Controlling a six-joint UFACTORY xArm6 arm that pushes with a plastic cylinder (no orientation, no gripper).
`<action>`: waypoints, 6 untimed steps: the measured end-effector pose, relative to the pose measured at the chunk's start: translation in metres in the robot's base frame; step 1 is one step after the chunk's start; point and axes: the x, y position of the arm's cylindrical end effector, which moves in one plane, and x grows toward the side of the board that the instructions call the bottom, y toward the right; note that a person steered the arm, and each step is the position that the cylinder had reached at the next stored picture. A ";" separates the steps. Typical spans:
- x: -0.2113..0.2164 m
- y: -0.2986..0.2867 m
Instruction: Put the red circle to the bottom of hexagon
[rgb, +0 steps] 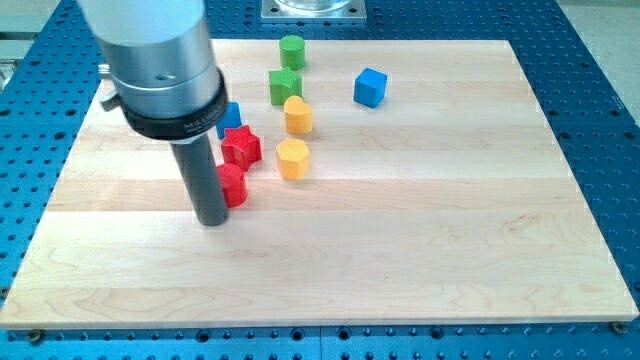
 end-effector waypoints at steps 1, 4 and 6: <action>-0.018 -0.084; 0.027 0.034; -0.058 0.027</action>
